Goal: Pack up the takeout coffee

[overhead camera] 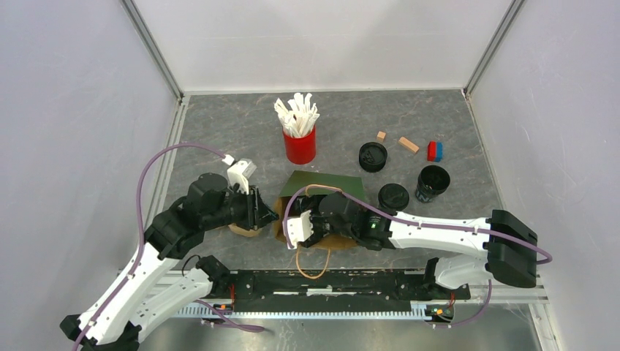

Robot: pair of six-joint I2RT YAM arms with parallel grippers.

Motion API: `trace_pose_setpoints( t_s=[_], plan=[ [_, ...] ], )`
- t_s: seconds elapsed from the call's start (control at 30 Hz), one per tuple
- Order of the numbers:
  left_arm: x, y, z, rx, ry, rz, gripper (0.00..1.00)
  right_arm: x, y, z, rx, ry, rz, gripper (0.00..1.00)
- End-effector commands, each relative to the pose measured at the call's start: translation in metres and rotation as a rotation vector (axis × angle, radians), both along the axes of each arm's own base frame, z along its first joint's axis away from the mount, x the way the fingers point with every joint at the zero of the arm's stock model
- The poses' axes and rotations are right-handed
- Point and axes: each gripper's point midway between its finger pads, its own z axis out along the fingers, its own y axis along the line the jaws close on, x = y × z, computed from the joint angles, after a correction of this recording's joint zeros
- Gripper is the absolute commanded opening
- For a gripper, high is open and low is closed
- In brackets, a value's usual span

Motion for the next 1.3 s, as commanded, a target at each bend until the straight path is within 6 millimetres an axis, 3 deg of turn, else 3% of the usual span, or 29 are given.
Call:
trace_pose_setpoints(
  t_s=[0.0,0.2,0.37,0.57,1.27],
  plan=[
    [0.002,-0.005,0.01,-0.054,-0.009,0.011,0.34,0.001,0.009,0.029,0.09,-0.012,0.008,0.83],
    [-0.001,-0.012,0.008,-0.075,0.003,-0.029,0.02,-0.002,0.014,0.028,0.103,-0.004,0.027,0.83],
    [-0.001,-0.012,0.01,-0.078,-0.005,-0.03,0.02,-0.001,0.016,0.026,0.098,-0.009,0.035,0.83],
    [0.0,-0.012,0.01,-0.08,-0.001,-0.02,0.02,0.001,0.013,0.008,0.038,-0.033,0.053,0.83],
    [0.003,-0.011,0.009,-0.068,0.006,0.0,0.02,0.019,0.014,-0.008,0.005,-0.037,0.056,0.84]
  ],
)
